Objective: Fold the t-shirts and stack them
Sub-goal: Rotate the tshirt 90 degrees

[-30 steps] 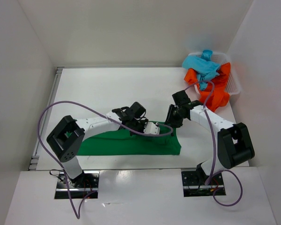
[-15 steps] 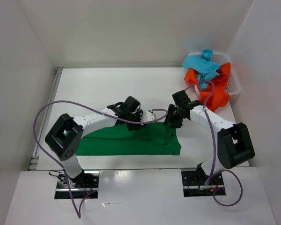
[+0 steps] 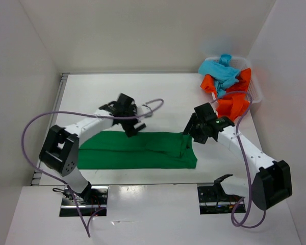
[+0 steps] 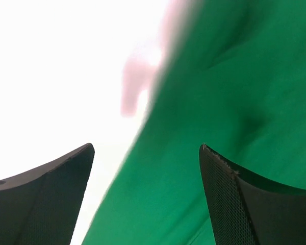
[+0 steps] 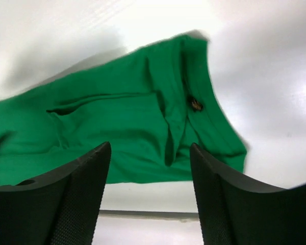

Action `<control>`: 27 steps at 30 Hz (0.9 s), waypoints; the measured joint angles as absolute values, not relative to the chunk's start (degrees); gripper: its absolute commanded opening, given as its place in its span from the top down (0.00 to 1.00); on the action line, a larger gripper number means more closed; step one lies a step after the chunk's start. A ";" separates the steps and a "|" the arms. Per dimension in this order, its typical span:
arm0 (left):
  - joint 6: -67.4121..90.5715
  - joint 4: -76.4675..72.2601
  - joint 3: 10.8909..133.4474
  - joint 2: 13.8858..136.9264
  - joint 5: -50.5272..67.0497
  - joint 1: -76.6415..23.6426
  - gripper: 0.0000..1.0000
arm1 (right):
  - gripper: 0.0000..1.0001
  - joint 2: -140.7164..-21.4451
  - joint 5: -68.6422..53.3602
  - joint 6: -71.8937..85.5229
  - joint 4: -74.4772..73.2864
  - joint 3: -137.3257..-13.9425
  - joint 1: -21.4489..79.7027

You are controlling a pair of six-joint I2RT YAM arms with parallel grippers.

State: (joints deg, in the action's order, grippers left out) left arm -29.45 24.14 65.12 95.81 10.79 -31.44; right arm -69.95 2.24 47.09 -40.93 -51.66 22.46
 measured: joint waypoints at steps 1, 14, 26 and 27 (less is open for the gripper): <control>-29.47 25.26 65.47 94.30 10.66 -27.86 0.10 | 0.30 -68.84 2.79 48.42 -41.71 -50.89 22.85; -31.62 25.80 53.69 82.81 7.57 13.39 0.09 | 0.24 -57.19 6.90 70.32 -50.50 -39.29 33.95; -33.06 20.10 57.25 93.95 8.69 21.50 0.09 | 0.24 -64.66 4.12 72.84 -49.17 -35.31 34.13; -33.17 20.05 57.21 94.17 8.91 21.63 0.09 | 0.24 -64.95 4.03 72.90 -49.01 -35.29 34.06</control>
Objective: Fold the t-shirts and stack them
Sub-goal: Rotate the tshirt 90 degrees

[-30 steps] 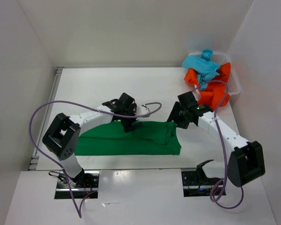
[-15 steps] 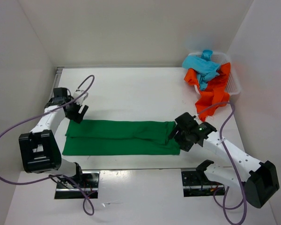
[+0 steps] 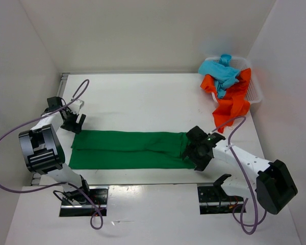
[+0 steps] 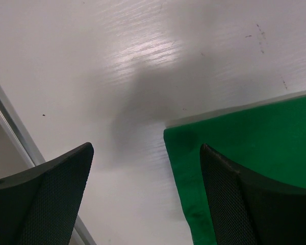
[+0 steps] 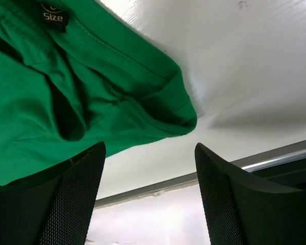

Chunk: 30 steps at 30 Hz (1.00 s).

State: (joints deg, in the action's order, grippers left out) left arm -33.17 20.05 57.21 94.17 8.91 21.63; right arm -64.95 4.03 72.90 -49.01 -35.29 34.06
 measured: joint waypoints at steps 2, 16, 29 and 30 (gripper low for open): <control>-34.11 19.70 56.95 94.21 9.74 21.82 0.10 | 0.25 -66.43 3.55 72.88 -48.23 -35.22 33.47; -37.26 19.59 54.81 96.31 14.55 22.33 0.87 | 1.00 -80.93 -1.56 67.26 -43.68 -39.05 28.91; -37.12 22.09 54.85 95.90 15.11 25.58 0.85 | 1.00 -100.79 5.10 53.47 -42.57 -60.80 24.56; -37.08 22.55 54.85 95.81 15.07 26.09 0.84 | 1.00 -102.69 5.39 52.25 -42.68 -63.51 24.49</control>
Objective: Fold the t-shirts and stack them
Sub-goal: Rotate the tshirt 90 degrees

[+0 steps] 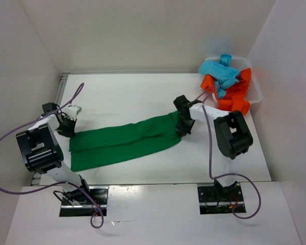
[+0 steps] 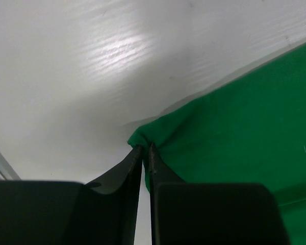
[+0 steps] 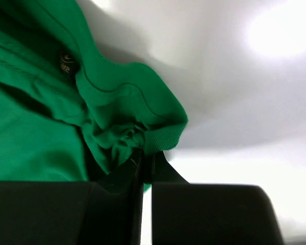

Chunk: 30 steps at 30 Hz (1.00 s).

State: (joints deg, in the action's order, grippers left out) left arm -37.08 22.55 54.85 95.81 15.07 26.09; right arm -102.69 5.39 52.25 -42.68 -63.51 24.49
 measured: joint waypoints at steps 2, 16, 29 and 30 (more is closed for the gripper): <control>-37.01 23.44 54.85 95.61 14.83 27.14 0.84 | 1.00 -107.61 6.31 49.65 -42.22 -70.00 24.49; -35.33 31.83 54.85 94.21 11.64 28.14 0.76 | 1.00 -140.53 15.84 33.80 -43.81 -121.86 23.22; -34.44 37.85 54.22 93.84 7.77 13.10 0.62 | 0.68 -164.09 11.84 27.24 -47.88 -163.57 18.68; -34.50 37.93 54.22 93.84 7.18 12.14 0.62 | 0.59 -164.57 10.46 27.09 -47.35 -164.66 18.26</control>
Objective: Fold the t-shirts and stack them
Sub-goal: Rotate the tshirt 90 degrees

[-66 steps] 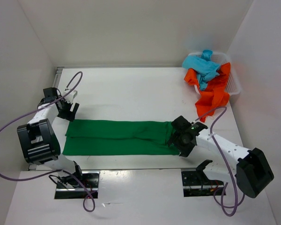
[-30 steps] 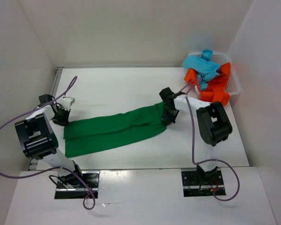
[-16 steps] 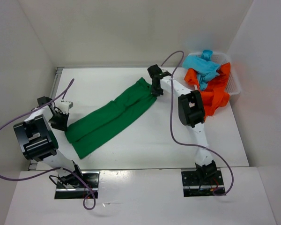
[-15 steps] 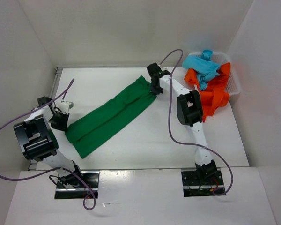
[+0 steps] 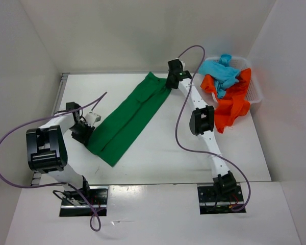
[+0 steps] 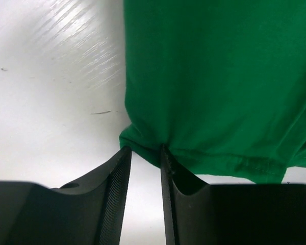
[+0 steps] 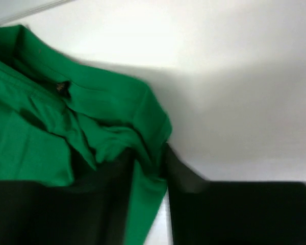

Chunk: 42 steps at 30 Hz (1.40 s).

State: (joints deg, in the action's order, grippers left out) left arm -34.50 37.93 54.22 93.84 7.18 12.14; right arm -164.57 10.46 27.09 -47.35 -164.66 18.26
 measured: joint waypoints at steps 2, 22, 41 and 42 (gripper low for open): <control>-34.41 37.91 53.98 93.71 6.17 10.63 0.60 | 0.18 -165.49 8.12 26.39 -46.24 -166.60 17.43; -28.34 38.72 50.09 75.68 10.31 17.17 0.23 | 0.00 -92.90 11.20 35.38 -38.54 -84.23 40.12; -22.28 32.18 49.47 69.84 12.12 18.28 0.21 | 0.31 -123.79 0.34 48.71 -38.13 -96.33 67.33; -22.24 32.08 49.47 69.84 12.10 18.15 0.21 | 0.31 -124.27 0.38 48.71 -38.65 -97.34 67.66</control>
